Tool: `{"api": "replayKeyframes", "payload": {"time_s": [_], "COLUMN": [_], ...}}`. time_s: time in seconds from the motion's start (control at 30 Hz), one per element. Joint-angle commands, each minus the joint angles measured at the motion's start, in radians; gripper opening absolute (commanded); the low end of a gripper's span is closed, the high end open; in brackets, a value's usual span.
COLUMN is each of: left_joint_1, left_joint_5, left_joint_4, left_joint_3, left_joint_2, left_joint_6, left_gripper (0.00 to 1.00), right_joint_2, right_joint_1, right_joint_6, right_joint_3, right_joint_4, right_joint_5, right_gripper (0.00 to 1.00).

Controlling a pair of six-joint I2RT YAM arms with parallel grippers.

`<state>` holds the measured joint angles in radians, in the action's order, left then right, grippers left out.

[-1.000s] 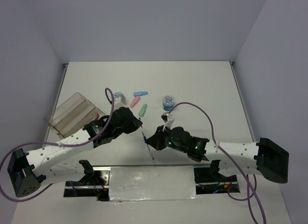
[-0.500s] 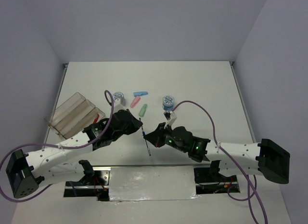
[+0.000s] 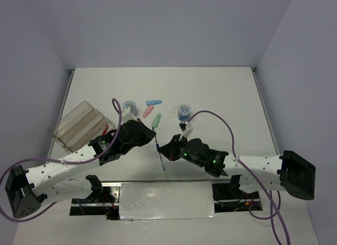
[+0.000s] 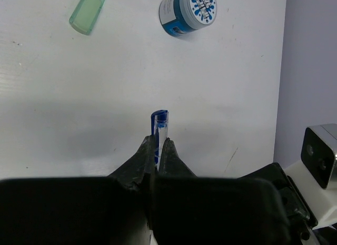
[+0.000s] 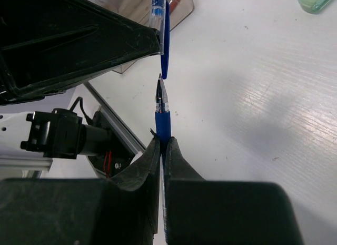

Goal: Sort the stationery into containers
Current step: Close the pen cap on the pen.

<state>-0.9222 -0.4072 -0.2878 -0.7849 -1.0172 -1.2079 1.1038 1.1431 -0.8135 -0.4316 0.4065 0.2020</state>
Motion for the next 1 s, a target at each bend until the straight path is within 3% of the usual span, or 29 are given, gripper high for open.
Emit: {"api": "replayKeyframes", "payload": {"time_s": [0.0,0.97], "left_joint_1": [-0.007,-0.007], "left_joint_5": [-0.007,0.015], "left_joint_4": [0.035,0.078], "left_joint_3": [-0.002,0.047], "left_joint_2": [0.016,0.017], "left_joint_6": [0.013,0.015], "left_gripper": [0.0,0.0], "right_joint_2": [0.005,0.027], "right_joint_1": [0.009,-0.003], "right_joint_6": [0.008,0.031], "right_joint_3": [-0.038,-0.053], "right_joint_4": [0.029,0.052], "right_joint_5": [0.031,0.05], "right_gripper": [0.0,0.0]}}
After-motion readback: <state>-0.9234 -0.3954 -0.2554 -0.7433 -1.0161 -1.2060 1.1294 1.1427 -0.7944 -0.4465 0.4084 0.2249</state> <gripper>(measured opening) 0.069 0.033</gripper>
